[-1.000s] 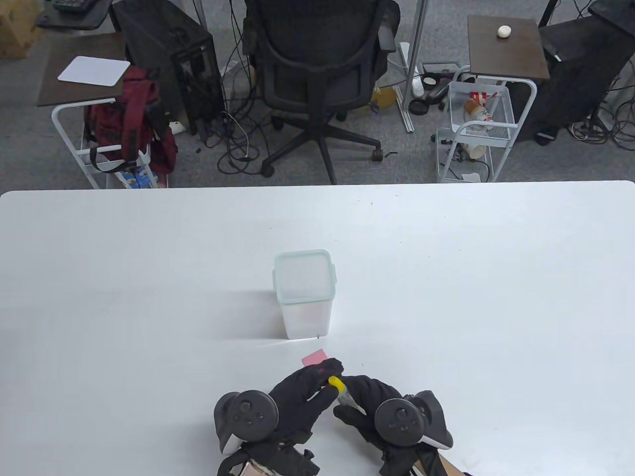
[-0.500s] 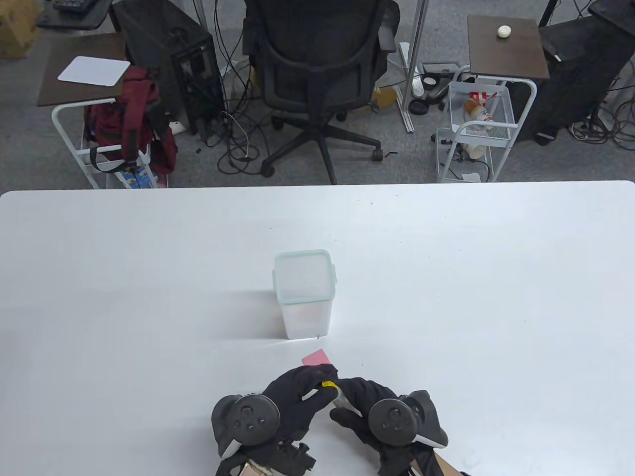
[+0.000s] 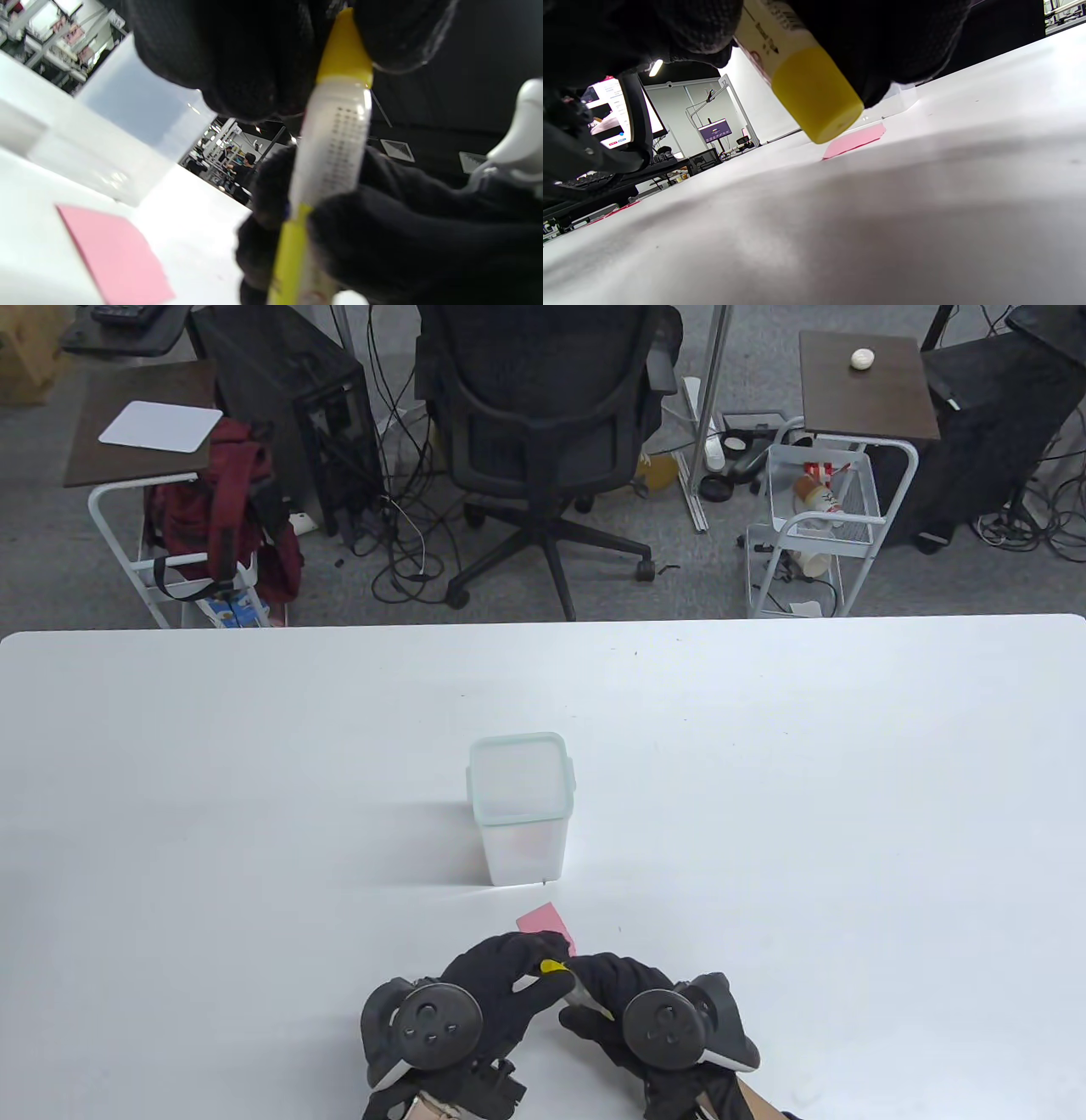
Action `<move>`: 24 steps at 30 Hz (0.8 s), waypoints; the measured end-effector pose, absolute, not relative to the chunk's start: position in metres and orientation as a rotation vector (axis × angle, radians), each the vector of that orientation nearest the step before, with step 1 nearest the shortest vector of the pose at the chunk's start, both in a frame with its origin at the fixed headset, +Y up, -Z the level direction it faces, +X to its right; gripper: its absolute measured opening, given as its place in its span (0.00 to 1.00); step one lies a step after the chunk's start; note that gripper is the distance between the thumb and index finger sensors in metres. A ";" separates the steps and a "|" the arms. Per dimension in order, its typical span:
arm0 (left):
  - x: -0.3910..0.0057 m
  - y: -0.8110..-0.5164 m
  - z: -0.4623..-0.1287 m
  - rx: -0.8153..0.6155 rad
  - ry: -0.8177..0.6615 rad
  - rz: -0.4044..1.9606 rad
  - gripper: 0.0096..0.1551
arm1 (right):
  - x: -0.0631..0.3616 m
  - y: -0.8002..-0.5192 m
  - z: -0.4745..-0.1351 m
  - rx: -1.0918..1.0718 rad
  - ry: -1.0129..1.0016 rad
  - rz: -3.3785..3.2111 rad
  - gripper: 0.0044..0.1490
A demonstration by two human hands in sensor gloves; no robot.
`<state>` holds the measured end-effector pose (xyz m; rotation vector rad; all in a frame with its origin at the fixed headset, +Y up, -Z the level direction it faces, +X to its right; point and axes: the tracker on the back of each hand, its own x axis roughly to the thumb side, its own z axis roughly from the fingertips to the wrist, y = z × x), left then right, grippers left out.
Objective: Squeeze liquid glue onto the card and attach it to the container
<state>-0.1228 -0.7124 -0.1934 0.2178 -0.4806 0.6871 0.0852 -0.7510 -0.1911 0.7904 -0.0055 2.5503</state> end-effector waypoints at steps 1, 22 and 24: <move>-0.123 -0.712 -0.193 0.214 -0.476 0.680 0.29 | 0.085 -0.751 -0.191 0.798 -0.005 2.556 0.34; -0.130 -0.717 -0.197 0.201 -0.455 0.740 0.30 | 0.084 -0.751 -0.191 0.780 -0.007 2.569 0.34; -0.128 -0.718 -0.197 0.179 -0.498 0.764 0.29 | 0.084 -0.752 -0.192 0.772 -0.002 2.570 0.34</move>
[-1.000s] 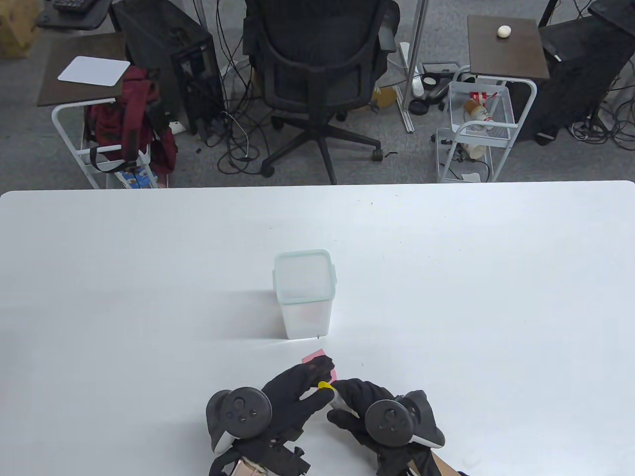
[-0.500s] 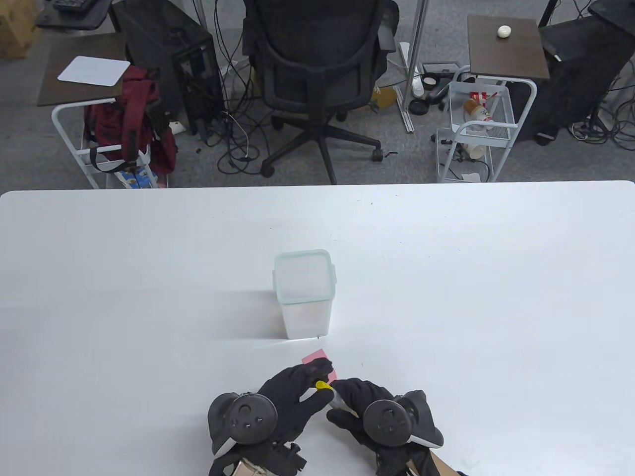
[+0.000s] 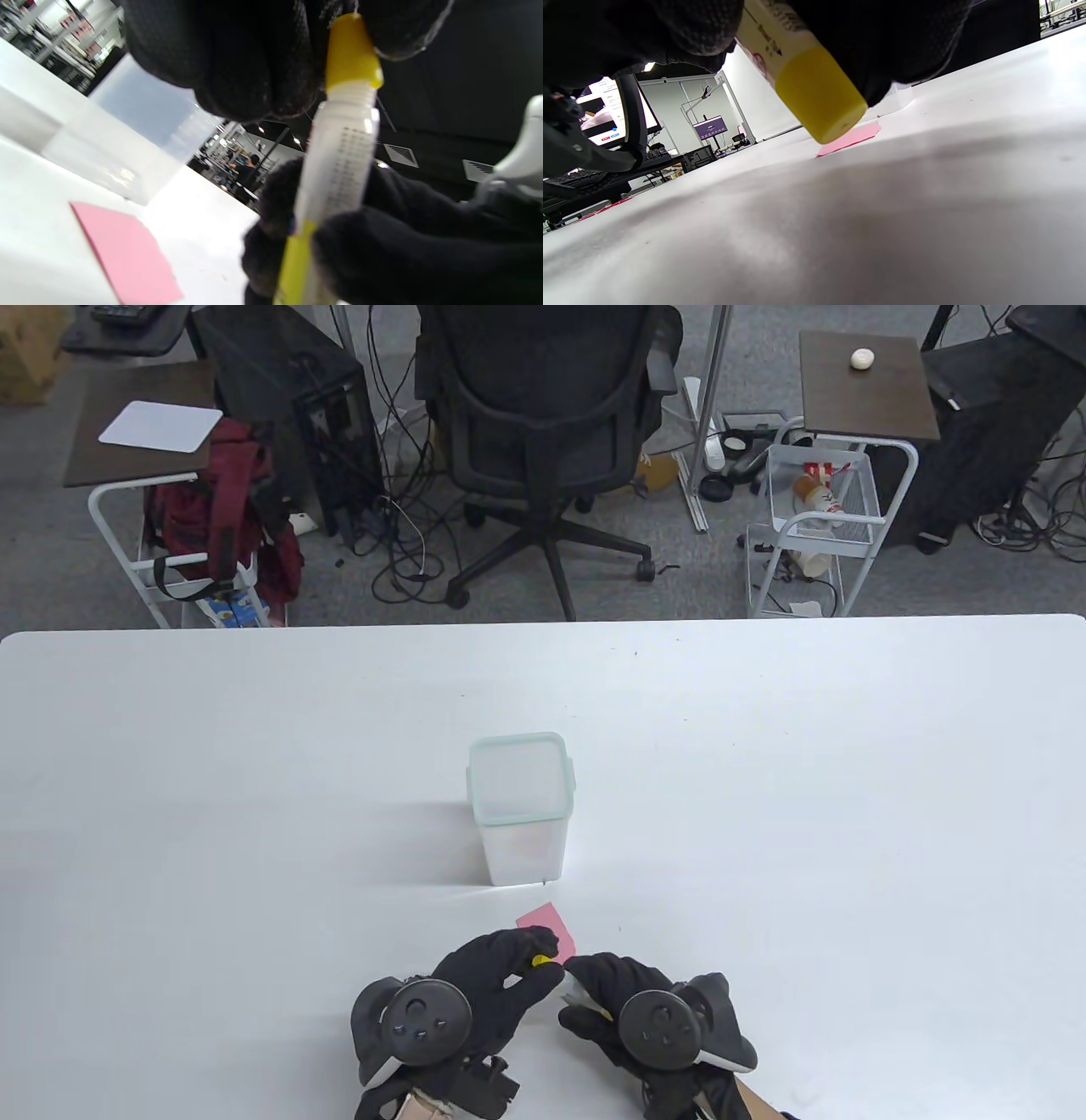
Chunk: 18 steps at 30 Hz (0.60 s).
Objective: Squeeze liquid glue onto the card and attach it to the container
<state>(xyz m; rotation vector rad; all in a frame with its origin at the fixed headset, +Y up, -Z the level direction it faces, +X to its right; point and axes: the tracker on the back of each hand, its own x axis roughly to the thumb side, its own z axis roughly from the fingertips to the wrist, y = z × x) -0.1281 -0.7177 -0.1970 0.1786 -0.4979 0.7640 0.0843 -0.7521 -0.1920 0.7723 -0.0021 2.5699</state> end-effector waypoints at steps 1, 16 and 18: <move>-0.127 -0.718 -0.197 0.177 -0.505 0.758 0.30 | 0.084 -0.752 -0.192 0.771 0.001 2.568 0.34; -0.188 -0.712 -0.216 0.321 -0.187 0.316 0.26 | 0.093 -0.748 -0.196 0.716 -0.030 2.591 0.34; -0.195 -0.721 -0.221 0.239 -0.134 0.175 0.26 | 0.093 -0.749 -0.197 0.708 -0.025 2.589 0.34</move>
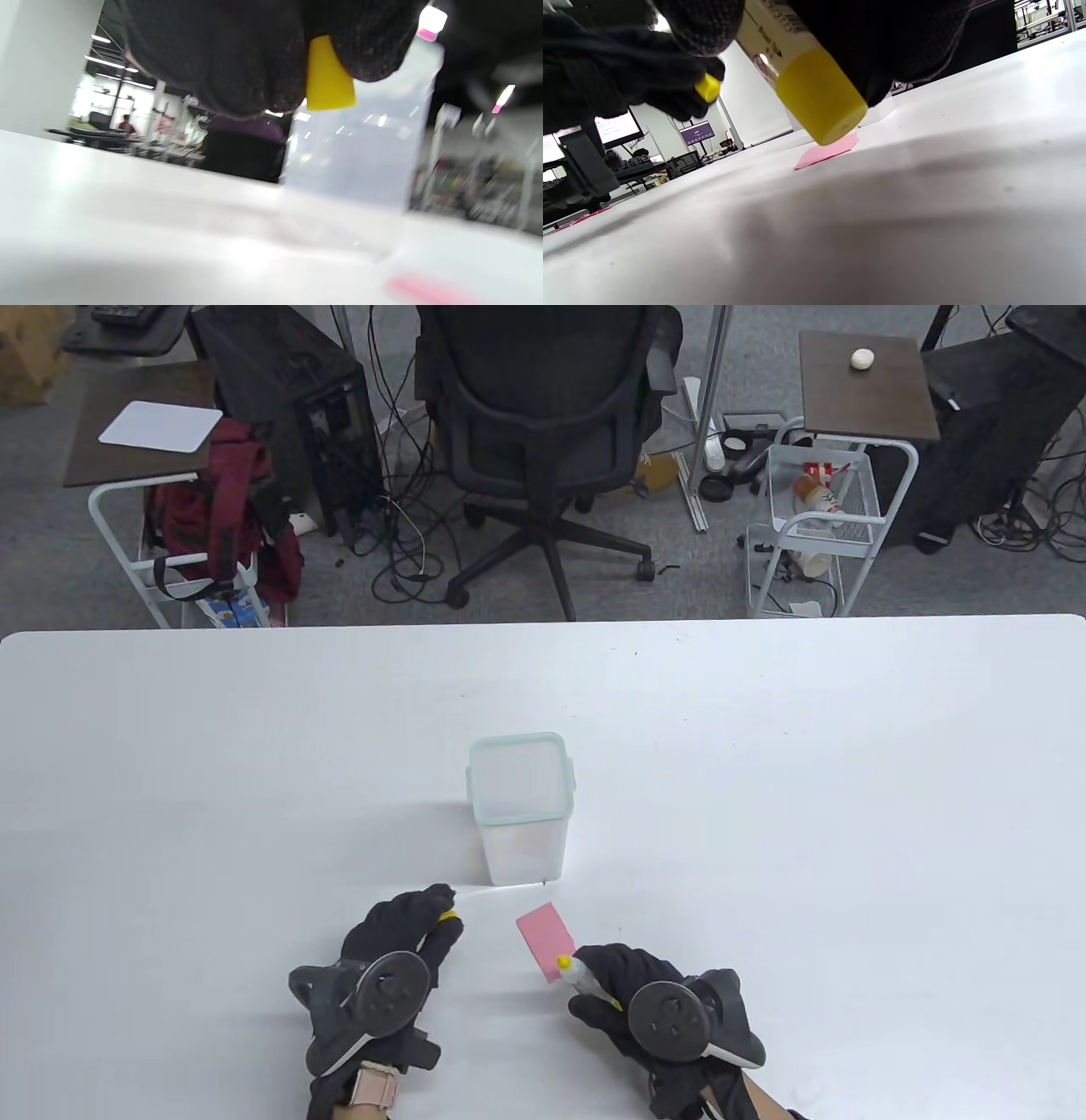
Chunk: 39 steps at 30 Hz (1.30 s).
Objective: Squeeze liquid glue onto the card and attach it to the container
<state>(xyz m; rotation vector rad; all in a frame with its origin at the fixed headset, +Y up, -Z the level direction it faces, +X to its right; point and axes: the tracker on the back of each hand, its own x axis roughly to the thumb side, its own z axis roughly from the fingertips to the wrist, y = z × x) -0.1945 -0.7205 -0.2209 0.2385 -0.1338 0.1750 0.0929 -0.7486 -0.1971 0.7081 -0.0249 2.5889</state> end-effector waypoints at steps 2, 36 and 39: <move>-0.198 -0.729 -0.226 0.160 -0.100 0.088 0.26 | 0.091 -0.749 -0.198 0.710 -0.018 2.592 0.34; -0.136 -0.727 -0.217 0.151 -0.291 -0.049 0.32 | 0.102 -0.747 -0.204 0.604 -0.039 2.576 0.35; -0.105 -0.730 -0.216 0.107 -0.366 -0.102 0.33 | 0.108 -0.745 -0.205 0.556 -0.062 2.581 0.35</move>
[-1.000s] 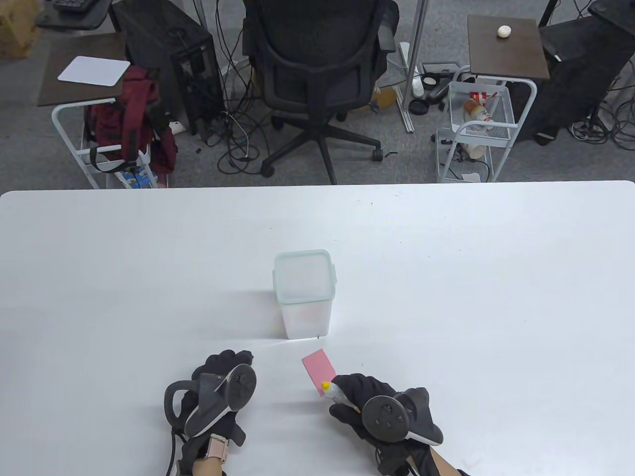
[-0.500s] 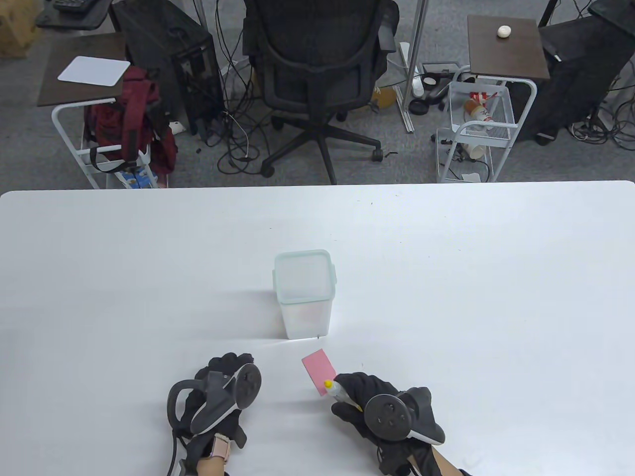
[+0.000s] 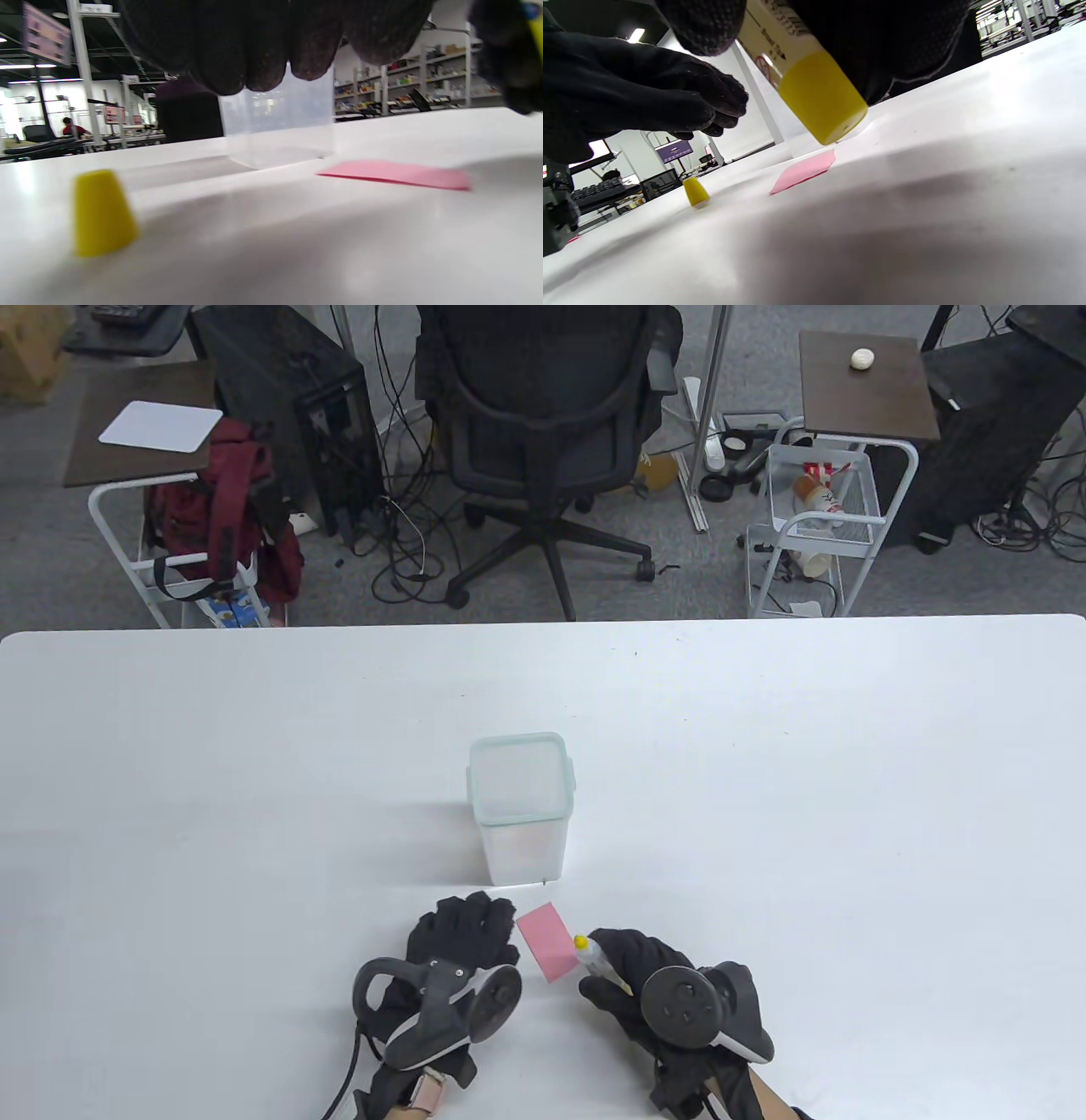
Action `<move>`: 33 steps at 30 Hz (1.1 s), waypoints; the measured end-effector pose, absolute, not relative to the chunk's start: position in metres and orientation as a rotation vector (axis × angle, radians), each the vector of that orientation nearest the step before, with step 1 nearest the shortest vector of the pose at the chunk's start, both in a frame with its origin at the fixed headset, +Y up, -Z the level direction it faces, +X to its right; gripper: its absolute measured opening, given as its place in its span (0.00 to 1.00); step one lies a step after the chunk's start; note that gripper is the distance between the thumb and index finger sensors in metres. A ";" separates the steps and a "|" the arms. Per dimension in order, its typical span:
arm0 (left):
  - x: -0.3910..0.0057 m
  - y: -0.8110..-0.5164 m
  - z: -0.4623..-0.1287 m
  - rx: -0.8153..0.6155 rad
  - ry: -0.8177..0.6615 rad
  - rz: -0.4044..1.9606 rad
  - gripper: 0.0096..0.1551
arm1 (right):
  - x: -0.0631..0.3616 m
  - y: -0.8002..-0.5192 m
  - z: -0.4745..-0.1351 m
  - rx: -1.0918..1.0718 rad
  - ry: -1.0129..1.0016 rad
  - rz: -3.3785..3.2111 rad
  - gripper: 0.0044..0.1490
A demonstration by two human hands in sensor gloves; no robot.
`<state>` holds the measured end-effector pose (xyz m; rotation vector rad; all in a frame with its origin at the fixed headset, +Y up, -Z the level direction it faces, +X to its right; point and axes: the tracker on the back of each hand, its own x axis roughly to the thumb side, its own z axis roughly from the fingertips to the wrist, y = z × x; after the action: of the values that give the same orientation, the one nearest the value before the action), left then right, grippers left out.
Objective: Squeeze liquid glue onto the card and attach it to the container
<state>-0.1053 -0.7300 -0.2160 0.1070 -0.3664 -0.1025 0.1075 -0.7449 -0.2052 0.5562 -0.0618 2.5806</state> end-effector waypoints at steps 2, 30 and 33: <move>-0.089 -0.732 -0.219 0.027 -0.389 -0.122 0.34 | 0.111 -0.744 -0.207 0.516 -0.074 2.575 0.34; -0.064 -0.739 -0.236 -0.035 -0.337 -0.130 0.22 | 0.128 -0.743 -0.218 0.334 -0.113 2.538 0.34; -0.080 -0.724 -0.229 -0.005 -0.326 0.100 0.22 | 0.129 -0.741 -0.217 0.349 -0.134 2.543 0.34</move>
<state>-0.0796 -0.7239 -0.2290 -0.0049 -0.3261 0.0998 0.1290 -0.7406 -0.2165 0.3495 -0.1340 2.5432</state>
